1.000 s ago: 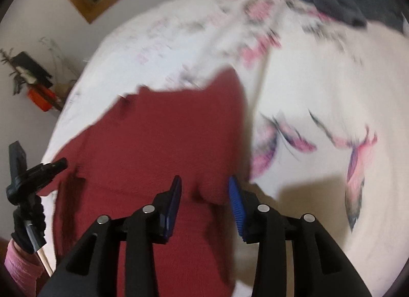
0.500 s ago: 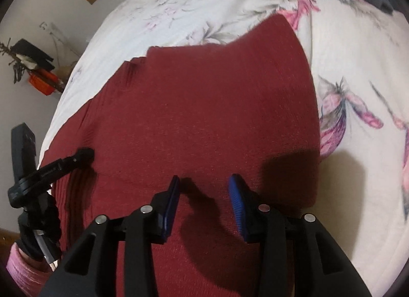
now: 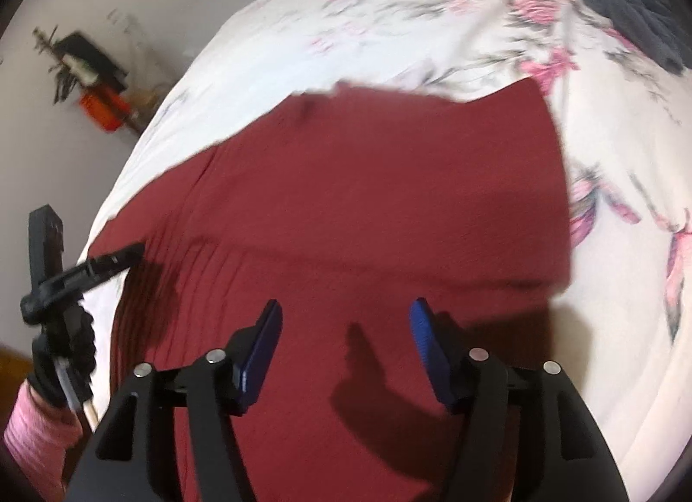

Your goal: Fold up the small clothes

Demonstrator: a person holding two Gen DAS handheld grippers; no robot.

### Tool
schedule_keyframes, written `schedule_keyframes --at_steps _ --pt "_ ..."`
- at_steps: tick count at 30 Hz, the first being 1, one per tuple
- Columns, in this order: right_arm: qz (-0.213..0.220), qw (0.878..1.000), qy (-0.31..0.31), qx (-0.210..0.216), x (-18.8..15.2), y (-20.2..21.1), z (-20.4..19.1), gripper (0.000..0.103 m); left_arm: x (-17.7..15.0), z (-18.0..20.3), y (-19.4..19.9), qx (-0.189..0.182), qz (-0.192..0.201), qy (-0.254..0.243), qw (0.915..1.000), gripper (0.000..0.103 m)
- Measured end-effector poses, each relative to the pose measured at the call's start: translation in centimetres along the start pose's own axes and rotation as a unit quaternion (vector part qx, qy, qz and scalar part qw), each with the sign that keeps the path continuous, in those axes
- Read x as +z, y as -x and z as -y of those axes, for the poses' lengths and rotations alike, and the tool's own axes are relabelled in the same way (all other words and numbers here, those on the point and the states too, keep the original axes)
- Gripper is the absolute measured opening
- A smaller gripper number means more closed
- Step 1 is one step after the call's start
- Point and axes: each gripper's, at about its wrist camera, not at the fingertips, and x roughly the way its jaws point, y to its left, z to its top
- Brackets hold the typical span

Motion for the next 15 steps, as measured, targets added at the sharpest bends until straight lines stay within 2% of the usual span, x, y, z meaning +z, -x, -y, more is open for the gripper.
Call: schedule_keyframes --at_steps 4,7,9,12,15 --pt "-0.019 0.999 0.023 0.031 -1.5 -0.8 -2.7 0.064 -1.2 -8.7 4.2 0.044 0.025 0.069 0.9964 0.060" --pt "-0.030 0.998 0.037 0.047 -2.5 -1.9 -4.7 0.064 -1.4 -15.2 6.6 0.053 0.048 0.138 0.9878 0.059" --pt "-0.037 0.997 0.052 0.045 -3.1 -2.8 -6.1 0.064 -1.4 -18.2 7.4 0.059 0.064 0.170 0.9815 0.057" --pt "-0.045 0.996 0.061 0.039 -3.5 -4.1 -7.6 0.064 -1.1 -22.1 8.1 0.036 0.089 0.219 0.9710 0.054" --pt "-0.049 0.996 0.063 0.036 -3.9 -4.4 -8.2 0.064 -0.5 -24.3 8.4 0.007 0.113 0.255 0.9604 0.053"
